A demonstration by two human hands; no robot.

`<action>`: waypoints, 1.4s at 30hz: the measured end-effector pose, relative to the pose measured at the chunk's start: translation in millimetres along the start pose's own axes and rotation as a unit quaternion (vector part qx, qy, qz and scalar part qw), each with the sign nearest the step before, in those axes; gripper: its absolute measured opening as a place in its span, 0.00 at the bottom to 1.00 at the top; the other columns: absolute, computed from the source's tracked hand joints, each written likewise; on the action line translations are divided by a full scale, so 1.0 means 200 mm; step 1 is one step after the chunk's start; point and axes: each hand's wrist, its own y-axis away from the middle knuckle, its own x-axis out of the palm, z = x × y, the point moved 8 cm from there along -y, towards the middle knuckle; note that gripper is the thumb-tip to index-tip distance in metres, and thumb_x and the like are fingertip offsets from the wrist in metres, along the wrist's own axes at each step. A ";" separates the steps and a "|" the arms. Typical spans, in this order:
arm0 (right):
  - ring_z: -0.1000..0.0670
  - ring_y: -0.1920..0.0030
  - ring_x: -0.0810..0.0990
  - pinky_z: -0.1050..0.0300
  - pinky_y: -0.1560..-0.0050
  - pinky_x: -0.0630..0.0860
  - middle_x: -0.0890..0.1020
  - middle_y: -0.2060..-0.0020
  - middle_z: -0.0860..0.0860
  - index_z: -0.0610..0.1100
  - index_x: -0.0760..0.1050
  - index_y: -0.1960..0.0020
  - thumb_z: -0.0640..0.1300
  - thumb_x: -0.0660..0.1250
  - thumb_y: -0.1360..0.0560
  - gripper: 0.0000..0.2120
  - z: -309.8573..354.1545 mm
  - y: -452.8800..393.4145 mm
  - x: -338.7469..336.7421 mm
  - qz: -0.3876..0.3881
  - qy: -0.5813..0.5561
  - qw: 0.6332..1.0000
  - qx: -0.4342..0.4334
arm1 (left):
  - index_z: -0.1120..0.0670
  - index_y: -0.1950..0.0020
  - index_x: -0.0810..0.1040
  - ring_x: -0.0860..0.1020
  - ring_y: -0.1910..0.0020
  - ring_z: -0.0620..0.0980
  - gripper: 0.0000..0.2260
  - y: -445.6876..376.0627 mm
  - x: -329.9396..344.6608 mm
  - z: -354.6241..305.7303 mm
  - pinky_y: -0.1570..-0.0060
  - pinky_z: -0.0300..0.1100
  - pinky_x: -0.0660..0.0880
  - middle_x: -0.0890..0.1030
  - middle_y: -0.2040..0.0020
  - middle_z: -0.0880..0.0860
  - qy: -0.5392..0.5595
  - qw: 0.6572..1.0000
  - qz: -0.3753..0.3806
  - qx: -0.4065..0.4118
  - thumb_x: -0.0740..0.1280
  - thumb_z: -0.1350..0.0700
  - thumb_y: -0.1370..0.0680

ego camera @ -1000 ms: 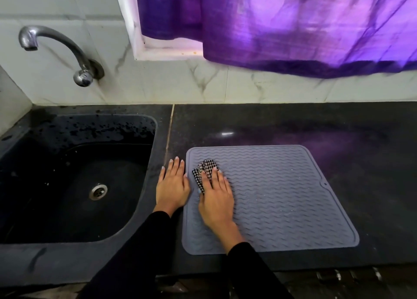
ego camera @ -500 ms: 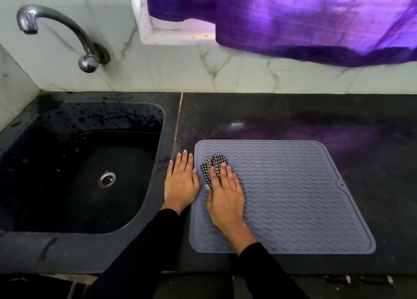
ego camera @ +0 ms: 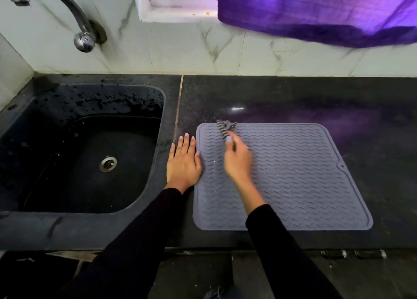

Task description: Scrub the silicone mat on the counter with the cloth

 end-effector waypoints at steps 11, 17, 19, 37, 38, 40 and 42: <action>0.51 0.25 0.34 0.56 0.30 0.31 0.38 0.24 0.47 0.46 0.40 0.24 0.56 0.38 0.20 0.28 -0.05 0.19 0.36 0.193 0.351 0.907 -0.129 | 0.55 0.24 0.44 0.42 0.24 0.50 0.27 -0.01 0.04 0.02 0.26 0.48 0.40 0.44 0.23 0.53 -0.045 0.998 0.035 0.009 0.51 0.51 0.20; 0.52 0.25 0.37 0.56 0.27 0.35 0.40 0.24 0.48 0.46 0.41 0.24 0.53 0.42 0.19 0.26 -0.04 0.19 0.33 0.209 0.339 0.904 -0.156 | 0.55 0.24 0.46 0.43 0.24 0.50 0.26 -0.01 0.03 0.02 0.27 0.48 0.41 0.46 0.23 0.53 -0.020 0.998 0.050 0.017 0.51 0.52 0.20; 0.50 0.24 0.38 0.54 0.26 0.37 0.41 0.24 0.46 0.45 0.41 0.24 0.52 0.45 0.19 0.27 -0.03 0.20 0.32 0.207 0.344 0.898 -0.182 | 0.55 0.24 0.47 0.45 0.24 0.50 0.24 -0.01 0.02 0.02 0.26 0.48 0.41 0.47 0.23 0.52 -0.009 0.998 0.051 0.019 0.49 0.53 0.19; 0.47 0.49 0.78 0.53 0.43 0.73 0.81 0.47 0.46 0.43 0.67 0.30 0.43 0.52 0.21 0.20 0.01 0.04 -0.06 0.007 0.091 0.991 -0.098 | 0.54 0.24 0.54 0.48 0.24 0.49 0.28 -0.01 0.01 0.03 0.26 0.48 0.42 0.53 0.23 0.52 0.028 0.999 0.010 0.016 0.41 0.47 0.24; 0.45 0.42 0.77 0.53 0.39 0.71 0.78 0.42 0.42 0.43 0.63 0.28 0.44 0.52 0.21 0.22 -0.01 0.08 0.03 0.052 0.148 0.980 -0.119 | 0.54 0.24 0.54 0.48 0.24 0.49 0.28 -0.02 0.01 0.03 0.26 0.47 0.42 0.53 0.23 0.52 0.022 1.000 0.008 0.016 0.41 0.47 0.24; 0.43 0.26 0.57 0.50 0.25 0.50 0.60 0.27 0.38 0.41 0.53 0.25 0.49 0.51 0.20 0.26 -0.05 0.18 0.20 0.093 0.306 0.931 -0.176 | 0.54 0.24 0.54 0.49 0.24 0.49 0.28 -0.02 0.02 0.03 0.26 0.48 0.43 0.53 0.23 0.53 0.007 1.000 0.003 0.018 0.41 0.48 0.24; 0.42 0.24 0.45 0.50 0.27 0.36 0.49 0.25 0.37 0.40 0.47 0.24 0.53 0.50 0.21 0.30 -0.05 0.24 0.24 0.076 0.371 0.902 -0.207 | 0.54 0.24 0.53 0.48 0.24 0.50 0.28 -0.02 0.03 0.03 0.26 0.48 0.43 0.52 0.23 0.53 0.002 1.000 0.005 0.018 0.41 0.48 0.24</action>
